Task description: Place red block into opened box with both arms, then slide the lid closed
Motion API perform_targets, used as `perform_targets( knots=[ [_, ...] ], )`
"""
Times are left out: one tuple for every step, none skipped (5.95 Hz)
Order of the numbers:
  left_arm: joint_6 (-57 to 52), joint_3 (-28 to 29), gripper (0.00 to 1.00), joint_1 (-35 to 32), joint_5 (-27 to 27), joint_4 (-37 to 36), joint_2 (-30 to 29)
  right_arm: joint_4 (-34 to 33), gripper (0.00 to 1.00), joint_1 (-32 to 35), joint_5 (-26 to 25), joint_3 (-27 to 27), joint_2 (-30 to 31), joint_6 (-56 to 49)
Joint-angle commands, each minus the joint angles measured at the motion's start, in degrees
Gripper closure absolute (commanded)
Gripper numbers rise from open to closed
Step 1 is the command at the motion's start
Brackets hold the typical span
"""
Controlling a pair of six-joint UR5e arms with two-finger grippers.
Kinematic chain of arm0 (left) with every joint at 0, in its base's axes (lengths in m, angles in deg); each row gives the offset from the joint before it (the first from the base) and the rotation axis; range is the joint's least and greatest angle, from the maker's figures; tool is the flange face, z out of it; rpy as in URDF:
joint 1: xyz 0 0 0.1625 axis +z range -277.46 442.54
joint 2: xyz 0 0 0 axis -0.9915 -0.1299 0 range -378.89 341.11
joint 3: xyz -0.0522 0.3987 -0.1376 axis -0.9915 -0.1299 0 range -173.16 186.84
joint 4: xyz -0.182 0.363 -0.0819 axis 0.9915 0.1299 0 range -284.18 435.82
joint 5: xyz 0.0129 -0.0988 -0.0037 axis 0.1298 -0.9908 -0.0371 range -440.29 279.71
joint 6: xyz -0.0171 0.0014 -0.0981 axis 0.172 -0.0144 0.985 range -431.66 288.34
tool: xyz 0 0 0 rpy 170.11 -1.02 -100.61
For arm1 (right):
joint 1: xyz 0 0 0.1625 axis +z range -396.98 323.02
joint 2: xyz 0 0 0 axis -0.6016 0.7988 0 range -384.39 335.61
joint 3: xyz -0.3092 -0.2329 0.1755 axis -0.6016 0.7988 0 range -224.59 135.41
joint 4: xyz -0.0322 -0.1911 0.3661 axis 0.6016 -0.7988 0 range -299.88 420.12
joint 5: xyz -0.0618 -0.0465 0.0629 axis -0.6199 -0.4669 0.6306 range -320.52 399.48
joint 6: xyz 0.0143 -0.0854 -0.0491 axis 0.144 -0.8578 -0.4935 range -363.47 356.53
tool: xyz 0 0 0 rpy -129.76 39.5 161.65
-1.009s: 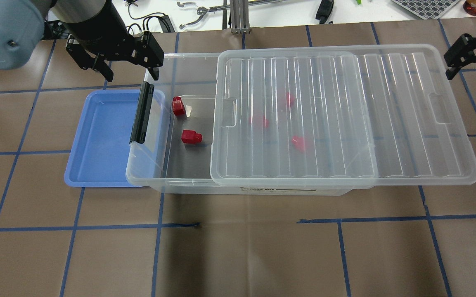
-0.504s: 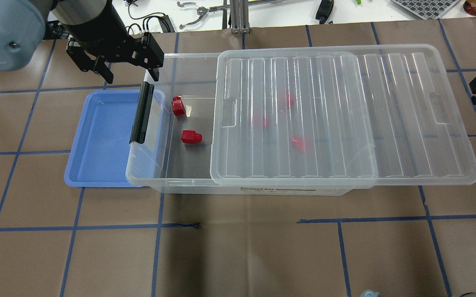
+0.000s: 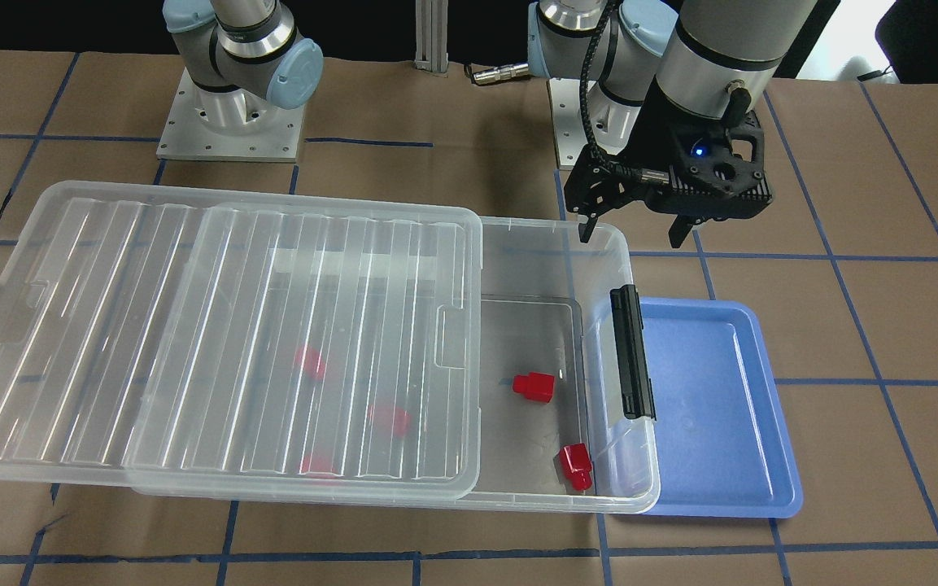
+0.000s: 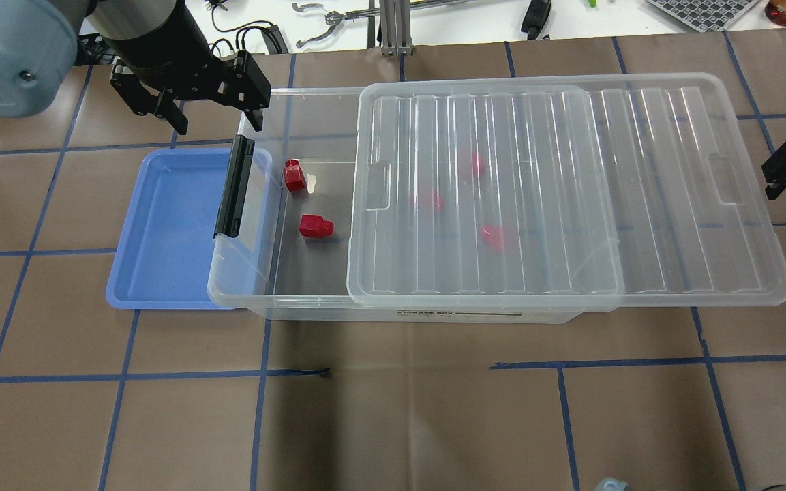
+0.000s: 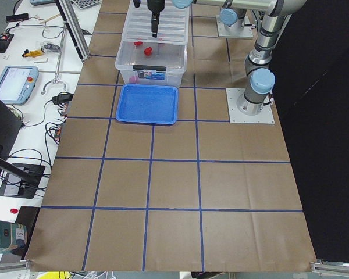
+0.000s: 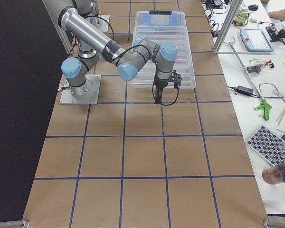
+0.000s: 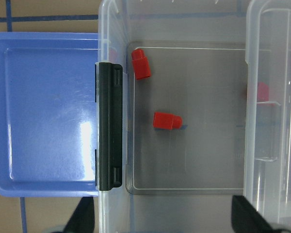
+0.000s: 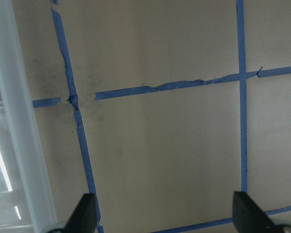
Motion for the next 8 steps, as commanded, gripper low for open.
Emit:
perform_targets(
  knots=[
    [-0.09, -0.01, 0.02, 0.09, -0.04, -0.17, 0.04, 0.44, 0.0, 0.15, 0.69, -0.3, 0.3, 0.02],
    [-0.09, -0.01, 0.02, 0.0, -0.04, -0.17, 0.04, 0.61, 0.0, 0.41, 2.25, -0.3, 0.3, 0.02],
    [-0.09, -0.01, 0.02, 0.0, 0.05, -0.17, 0.04, 0.7, 0.0, 0.58, 3.49, -0.39, 0.39, -0.07],
    [-0.09, -0.01, 0.02, 0.0, 0.05, -0.17, 0.04, 0.96, 0.0, 0.59, 4.89, -0.57, 0.39, -0.16],
    [-0.09, -0.01, 0.02, 0.0, 0.05, -0.17, 0.04, 0.96, 0.0, 1.11, 5.43, -0.65, 0.47, -0.33],
    [-0.09, -0.01, 0.02, 0.09, -0.04, -0.17, -0.05, 1.05, 0.0, 1.98, 7.0, -0.74, 0.39, -0.33],
    [0.0, -0.01, 0.02, 0.0, 0.05, -0.17, 0.04, 1.05, 0.0, 2.69, 7.36, -0.74, 0.47, -0.33],
    [0.0, -0.01, 0.02, 0.0, 0.05, -0.17, 0.04, 1.05, 0.0, 3.83, 8.59, -0.74, 0.47, -0.25]
  ],
)
